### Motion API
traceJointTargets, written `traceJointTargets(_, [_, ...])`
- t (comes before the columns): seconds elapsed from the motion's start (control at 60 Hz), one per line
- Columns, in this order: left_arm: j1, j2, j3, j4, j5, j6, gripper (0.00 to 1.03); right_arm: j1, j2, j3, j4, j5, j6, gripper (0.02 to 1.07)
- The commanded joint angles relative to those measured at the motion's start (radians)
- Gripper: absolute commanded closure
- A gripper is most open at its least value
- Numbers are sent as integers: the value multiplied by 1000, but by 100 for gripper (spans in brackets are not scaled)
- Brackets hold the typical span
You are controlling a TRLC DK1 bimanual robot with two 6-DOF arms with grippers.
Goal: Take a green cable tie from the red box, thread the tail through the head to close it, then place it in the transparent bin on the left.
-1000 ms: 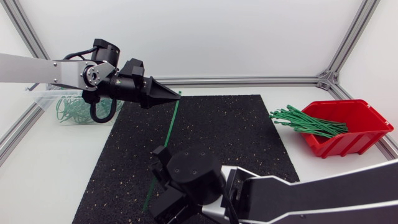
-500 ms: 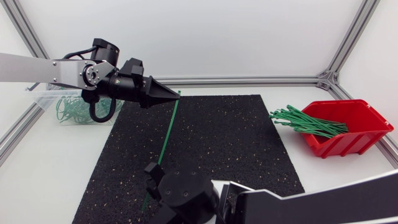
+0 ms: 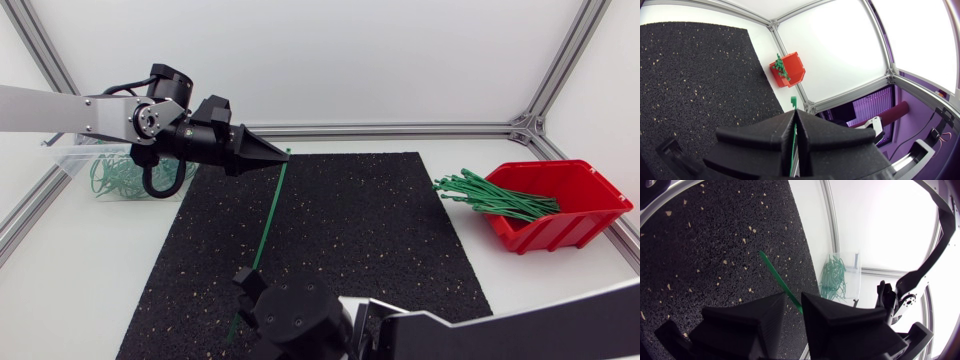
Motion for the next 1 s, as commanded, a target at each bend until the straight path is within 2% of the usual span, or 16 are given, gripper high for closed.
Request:
traceJointTargets(0.0, [-7, 23, 26, -9, 18, 24, 100, 8, -12, -21, 13, 10, -5, 81])
traceJointTargets(0.15, [-9, 23, 22, -24, 18, 45, 100, 14, -30, -16, 13, 13, -5, 87])
traceJointTargets(0.517, [-20, 17, 15, -72, 1, 108, 100, 29, -64, -5, 0, 23, -3, 89])
traceJointTargets(0.6, [-23, 14, 13, -81, -2, 119, 100, 29, -70, -2, -13, 23, 4, 96])
traceJointTargets(0.7, [-24, 13, 16, -107, -10, 144, 100, 29, -79, 2, -23, 29, 12, 96])
traceJointTargets(0.883, [-27, 5, 6, -110, -25, 163, 100, 25, -102, 55, -151, 10, 107, 101])
traceJointTargets(0.983, [-26, -14, -11, -112, -31, 190, 100, 3, -102, 96, -241, -49, 196, 101])
